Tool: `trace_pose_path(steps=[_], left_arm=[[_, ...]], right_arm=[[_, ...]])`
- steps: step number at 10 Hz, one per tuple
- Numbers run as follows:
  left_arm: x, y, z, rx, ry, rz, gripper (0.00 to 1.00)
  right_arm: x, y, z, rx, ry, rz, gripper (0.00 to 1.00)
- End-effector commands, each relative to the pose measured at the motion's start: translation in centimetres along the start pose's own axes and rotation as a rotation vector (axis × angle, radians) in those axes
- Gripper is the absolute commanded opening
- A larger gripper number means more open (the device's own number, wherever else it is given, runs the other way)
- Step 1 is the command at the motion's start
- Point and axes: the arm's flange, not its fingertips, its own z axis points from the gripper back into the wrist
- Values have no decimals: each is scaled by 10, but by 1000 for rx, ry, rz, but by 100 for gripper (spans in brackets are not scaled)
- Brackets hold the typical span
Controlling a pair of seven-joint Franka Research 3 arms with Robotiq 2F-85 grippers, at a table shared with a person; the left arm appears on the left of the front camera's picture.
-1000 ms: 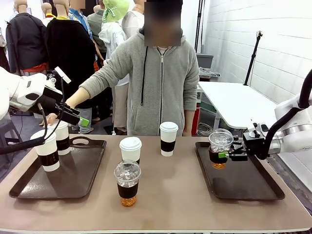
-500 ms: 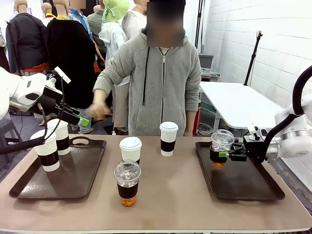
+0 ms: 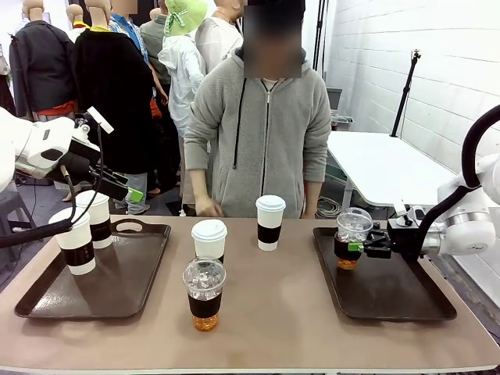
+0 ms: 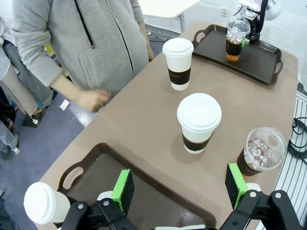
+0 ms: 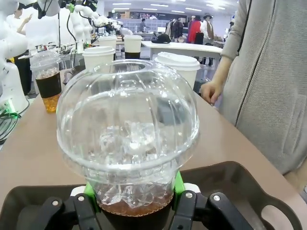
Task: Distribute the coffee onto the tray.
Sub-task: Pick up one iced Americano and place it on the right Handle tray.
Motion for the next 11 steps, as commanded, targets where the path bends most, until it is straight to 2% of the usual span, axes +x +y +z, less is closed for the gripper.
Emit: trace_pose_path(steps=[1, 10, 11], left_arm=[[-2, 4, -1, -14, -7, -18, 100], [-2, 4, -1, -14, -7, -18, 100], [-2, 4, -1, -14, -7, -18, 100]], right_arm=[[2, -10, -4, -1, -8, 8, 64], [-14, -7, -10, 2, 16, -31, 64], [-15, -5, -8, 6, 29, -37, 84]])
